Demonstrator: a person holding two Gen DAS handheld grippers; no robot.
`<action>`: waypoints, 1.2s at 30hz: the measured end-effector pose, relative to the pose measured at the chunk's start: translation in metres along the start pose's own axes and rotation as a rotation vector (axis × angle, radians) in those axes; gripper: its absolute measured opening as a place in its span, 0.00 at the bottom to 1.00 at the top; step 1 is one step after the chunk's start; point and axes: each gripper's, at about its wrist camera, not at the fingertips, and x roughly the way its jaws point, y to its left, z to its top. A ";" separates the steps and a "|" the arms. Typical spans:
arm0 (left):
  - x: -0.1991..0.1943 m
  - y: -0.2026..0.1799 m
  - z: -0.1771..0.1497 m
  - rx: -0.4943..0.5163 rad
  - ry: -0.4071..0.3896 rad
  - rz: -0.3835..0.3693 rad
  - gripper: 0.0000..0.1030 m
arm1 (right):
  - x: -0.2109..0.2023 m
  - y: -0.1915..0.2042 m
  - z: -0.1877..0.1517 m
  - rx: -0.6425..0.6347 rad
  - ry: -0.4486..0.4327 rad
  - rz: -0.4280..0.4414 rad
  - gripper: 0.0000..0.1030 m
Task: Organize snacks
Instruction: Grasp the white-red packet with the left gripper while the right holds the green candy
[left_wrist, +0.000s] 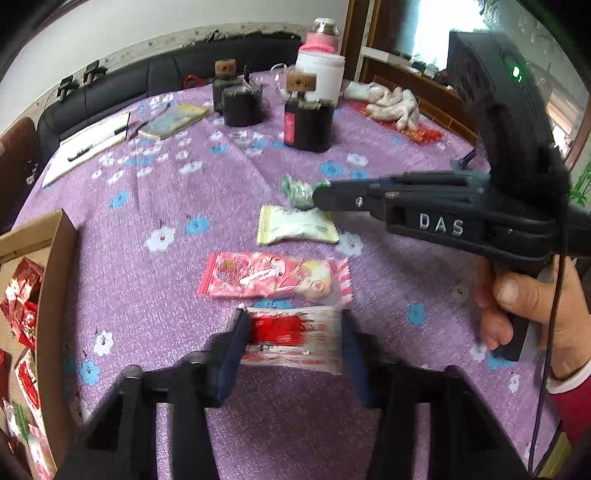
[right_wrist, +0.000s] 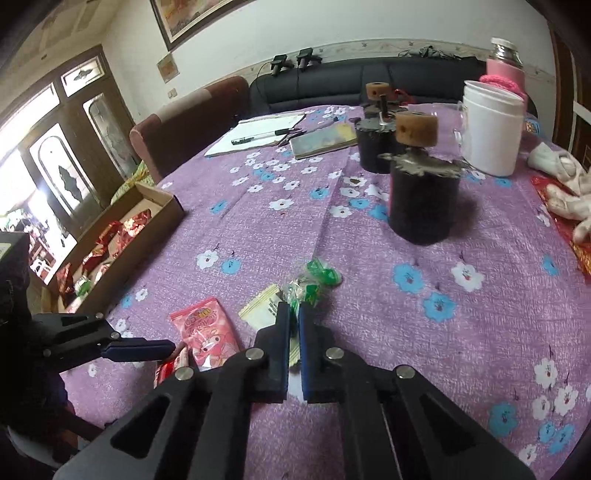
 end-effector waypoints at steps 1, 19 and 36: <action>-0.004 -0.001 0.001 0.001 -0.008 0.003 0.32 | -0.002 -0.001 -0.001 0.006 -0.004 0.002 0.04; -0.037 -0.012 -0.008 0.051 -0.057 0.025 0.13 | -0.064 0.023 -0.001 -0.001 -0.116 0.061 0.03; -0.076 0.023 -0.023 -0.026 -0.137 0.052 0.08 | -0.076 0.056 0.001 -0.039 -0.137 0.121 0.04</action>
